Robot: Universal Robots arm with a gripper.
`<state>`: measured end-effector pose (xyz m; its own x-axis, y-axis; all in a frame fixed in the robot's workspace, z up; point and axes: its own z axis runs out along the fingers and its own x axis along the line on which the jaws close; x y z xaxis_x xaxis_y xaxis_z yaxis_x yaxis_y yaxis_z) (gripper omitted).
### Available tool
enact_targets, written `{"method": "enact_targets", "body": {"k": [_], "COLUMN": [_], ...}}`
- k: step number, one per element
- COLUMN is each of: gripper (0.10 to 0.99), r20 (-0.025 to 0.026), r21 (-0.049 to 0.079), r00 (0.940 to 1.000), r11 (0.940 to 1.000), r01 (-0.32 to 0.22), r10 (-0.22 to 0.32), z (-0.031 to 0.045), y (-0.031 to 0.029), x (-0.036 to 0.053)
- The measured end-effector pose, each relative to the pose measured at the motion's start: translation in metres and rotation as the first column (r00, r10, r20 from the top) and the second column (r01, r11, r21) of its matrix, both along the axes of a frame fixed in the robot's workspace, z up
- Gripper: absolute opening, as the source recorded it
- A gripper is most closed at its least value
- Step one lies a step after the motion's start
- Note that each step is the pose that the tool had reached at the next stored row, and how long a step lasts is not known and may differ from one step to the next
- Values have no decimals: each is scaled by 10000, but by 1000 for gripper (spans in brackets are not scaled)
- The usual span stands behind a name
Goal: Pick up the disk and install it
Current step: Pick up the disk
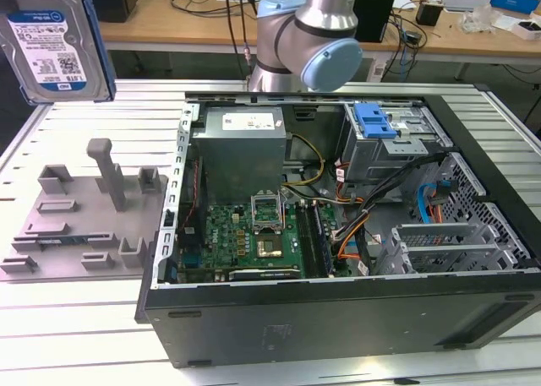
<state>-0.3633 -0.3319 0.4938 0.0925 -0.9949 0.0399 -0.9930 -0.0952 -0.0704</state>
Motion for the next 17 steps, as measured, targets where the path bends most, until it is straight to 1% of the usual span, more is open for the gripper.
{"method": "enact_targets", "body": {"k": [5, 6, 8, 10, 11, 13, 15, 16, 17], "gripper": [369, 369, 369, 369, 369, 369, 369, 369, 369], "r20": [1, 1, 1, 0, 0, 0, 0, 0, 0], "r21": [3, 2, 3, 3, 3, 3, 3, 3, 3], "r00": [10000, 10000, 10000, 10000, 10000, 10000, 10000, 10000, 10000], "r11": [10000, 10000, 10000, 10000, 10000, 10000, 10000, 10000, 10000], "r01": [-1, 0, -1, 0, 0, 0, -1, 1, -1], "r10": [1, 0, 1, 0, 0, 0, 1, -1, 1], "z": [0, 0, 0, 0, 0, 0, 0, 0, 0], "y": [-111, -166, -241, -282, -328, -399, -439, -480, -512], "x": [140, 225, 357, 433, 521, 670, 757, 845, 912]}}
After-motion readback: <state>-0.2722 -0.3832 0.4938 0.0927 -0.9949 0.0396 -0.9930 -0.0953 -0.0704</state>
